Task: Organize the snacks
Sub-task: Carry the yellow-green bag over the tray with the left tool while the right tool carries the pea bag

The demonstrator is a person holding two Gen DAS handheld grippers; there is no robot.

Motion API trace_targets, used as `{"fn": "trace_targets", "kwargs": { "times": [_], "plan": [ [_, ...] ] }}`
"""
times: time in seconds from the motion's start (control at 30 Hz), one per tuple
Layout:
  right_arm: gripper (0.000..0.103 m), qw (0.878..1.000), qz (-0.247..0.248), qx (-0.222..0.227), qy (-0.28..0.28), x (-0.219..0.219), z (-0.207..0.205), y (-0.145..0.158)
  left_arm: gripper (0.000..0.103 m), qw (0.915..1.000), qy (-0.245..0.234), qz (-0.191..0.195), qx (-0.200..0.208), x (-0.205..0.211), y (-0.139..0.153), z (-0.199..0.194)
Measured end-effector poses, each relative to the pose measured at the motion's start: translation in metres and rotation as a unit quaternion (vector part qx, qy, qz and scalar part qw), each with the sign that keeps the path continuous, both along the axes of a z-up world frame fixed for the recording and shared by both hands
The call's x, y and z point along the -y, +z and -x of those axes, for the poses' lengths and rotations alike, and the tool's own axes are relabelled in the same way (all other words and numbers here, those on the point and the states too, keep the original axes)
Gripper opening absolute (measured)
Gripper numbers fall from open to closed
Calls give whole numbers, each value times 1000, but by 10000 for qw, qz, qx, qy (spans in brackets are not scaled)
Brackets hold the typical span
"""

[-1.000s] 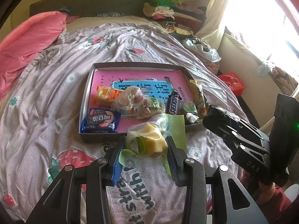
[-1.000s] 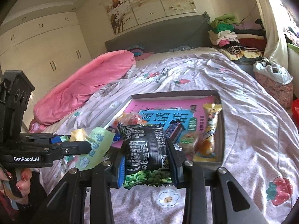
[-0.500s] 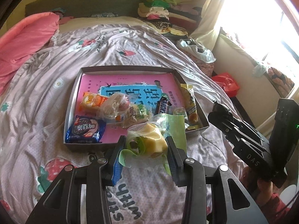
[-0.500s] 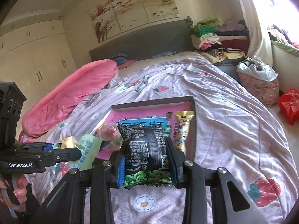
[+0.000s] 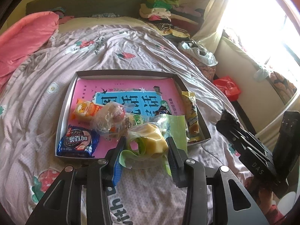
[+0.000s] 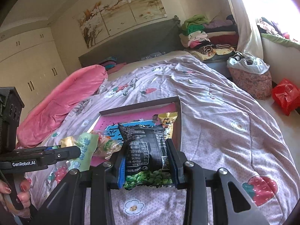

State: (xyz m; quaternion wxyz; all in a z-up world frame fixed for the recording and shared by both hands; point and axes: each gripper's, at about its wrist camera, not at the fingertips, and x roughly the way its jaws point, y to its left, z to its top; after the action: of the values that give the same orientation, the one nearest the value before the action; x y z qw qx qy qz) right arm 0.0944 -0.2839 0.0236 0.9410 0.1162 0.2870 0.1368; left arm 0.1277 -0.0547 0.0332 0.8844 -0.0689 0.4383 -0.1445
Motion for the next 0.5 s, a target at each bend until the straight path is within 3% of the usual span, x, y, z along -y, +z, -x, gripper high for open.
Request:
{"fn": "trace_targets", "kwargs": {
  "times": [0.5],
  "plan": [
    [37,9997,239,63,46,-14,-9,1,43,9997,106,-166,147,5,-8,-22]
  ]
}}
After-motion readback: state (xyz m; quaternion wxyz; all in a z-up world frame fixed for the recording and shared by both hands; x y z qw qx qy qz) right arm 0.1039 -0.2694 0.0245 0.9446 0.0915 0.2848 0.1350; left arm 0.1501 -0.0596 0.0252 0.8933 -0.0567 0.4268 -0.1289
